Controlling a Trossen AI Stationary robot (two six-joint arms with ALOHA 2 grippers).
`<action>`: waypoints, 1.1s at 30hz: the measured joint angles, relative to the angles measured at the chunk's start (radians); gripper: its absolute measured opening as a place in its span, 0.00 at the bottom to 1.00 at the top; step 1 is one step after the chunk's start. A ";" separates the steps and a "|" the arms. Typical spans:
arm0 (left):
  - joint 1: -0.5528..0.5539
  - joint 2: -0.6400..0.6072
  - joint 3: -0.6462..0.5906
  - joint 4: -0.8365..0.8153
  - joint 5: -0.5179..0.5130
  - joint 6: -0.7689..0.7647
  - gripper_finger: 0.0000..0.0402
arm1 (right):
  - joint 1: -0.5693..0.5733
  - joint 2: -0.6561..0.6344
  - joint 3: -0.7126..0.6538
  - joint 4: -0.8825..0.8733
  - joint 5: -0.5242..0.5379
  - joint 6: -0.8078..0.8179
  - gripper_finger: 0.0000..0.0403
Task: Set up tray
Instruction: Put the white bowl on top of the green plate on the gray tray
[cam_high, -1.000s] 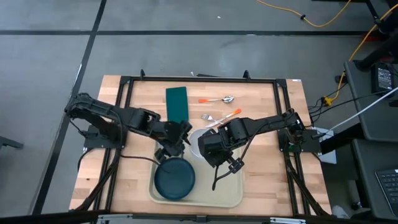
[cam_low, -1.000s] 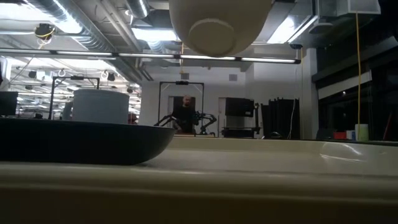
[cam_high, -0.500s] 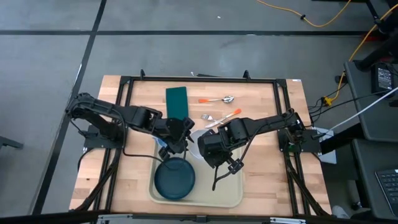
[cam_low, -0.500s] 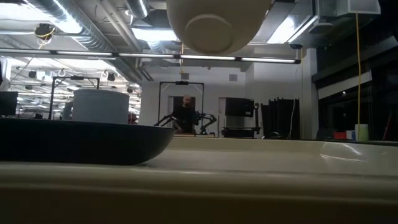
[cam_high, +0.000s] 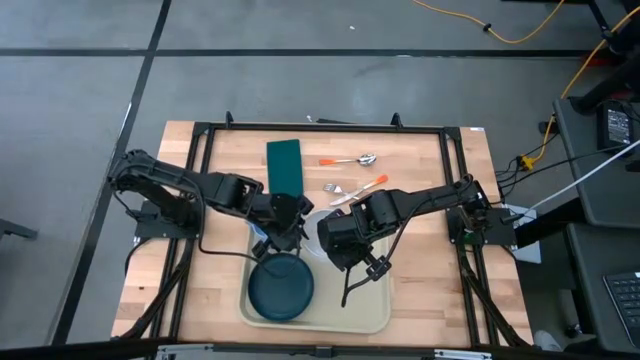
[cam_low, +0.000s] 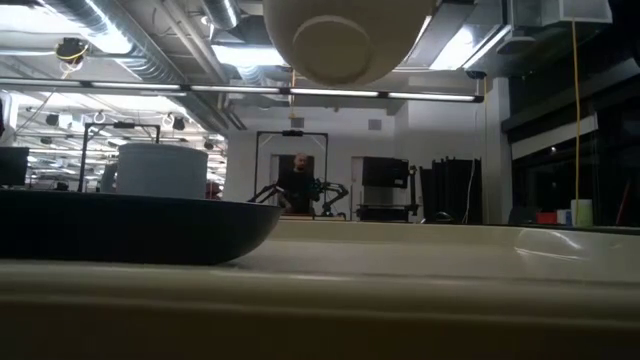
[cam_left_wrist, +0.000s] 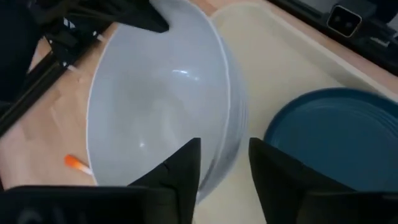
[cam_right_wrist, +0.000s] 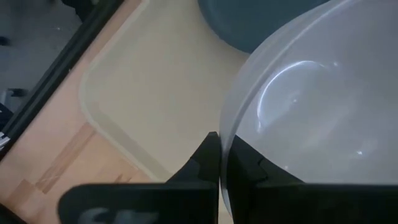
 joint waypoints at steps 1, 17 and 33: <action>0.000 0.005 0.001 0.004 -0.001 0.006 0.29 | 0.000 0.000 0.000 0.001 0.000 0.000 0.02; -0.012 0.017 -0.001 -0.007 -0.021 0.022 0.01 | -0.001 -0.003 0.002 0.026 0.017 0.030 0.16; 0.000 0.015 0.000 -0.091 -0.046 -0.048 0.01 | 0.002 -0.030 0.114 0.023 0.064 0.171 0.42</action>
